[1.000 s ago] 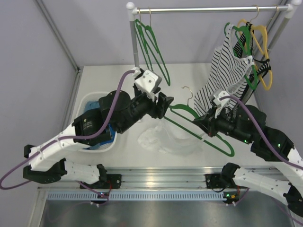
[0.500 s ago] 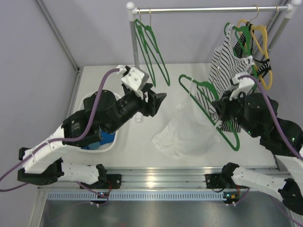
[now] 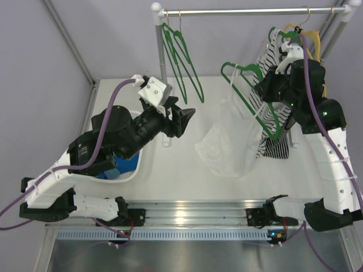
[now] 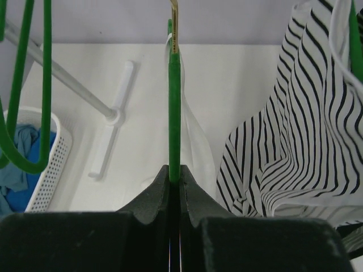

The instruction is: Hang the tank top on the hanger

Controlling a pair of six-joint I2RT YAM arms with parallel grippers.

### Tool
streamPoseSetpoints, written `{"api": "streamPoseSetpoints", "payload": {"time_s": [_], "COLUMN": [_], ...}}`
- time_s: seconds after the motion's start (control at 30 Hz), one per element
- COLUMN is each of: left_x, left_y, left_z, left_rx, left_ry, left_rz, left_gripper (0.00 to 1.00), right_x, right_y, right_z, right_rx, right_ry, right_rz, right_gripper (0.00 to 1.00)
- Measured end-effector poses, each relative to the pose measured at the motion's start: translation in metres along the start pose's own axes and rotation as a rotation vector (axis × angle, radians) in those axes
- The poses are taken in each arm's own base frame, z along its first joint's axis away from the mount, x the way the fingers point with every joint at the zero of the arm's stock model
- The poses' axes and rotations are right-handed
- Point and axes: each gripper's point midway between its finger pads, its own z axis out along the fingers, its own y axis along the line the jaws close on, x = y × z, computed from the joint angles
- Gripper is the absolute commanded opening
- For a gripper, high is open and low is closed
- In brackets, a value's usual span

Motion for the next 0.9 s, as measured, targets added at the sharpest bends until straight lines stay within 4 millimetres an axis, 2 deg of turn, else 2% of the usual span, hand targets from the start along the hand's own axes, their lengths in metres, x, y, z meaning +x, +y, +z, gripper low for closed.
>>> {"api": "streamPoseSetpoints", "payload": {"time_s": [0.2, 0.33, 0.63, 0.9], "left_x": [0.003, 0.003, 0.003, 0.005], "left_y": [0.005, 0.005, 0.009, 0.014], "left_z": [-0.002, -0.002, -0.003, -0.004], "left_rx": [-0.014, -0.016, -0.033, -0.058], "left_ry": [0.016, 0.017, 0.019, 0.029], "left_rz": [0.030, 0.035, 0.056, 0.064], "left_gripper": [0.63, 0.64, 0.65, 0.65], "right_x": [-0.054, -0.078, -0.093, -0.099], "right_y": [-0.006, -0.009, -0.010, -0.018], "right_z": [-0.002, 0.001, 0.034, 0.048], "right_rx": [-0.011, -0.012, -0.015, 0.009], "right_ry": [-0.121, -0.178, -0.179, -0.188], "right_rz": [0.025, 0.028, 0.019, 0.014], "right_gripper": [0.00, 0.00, 0.00, 0.00]}}
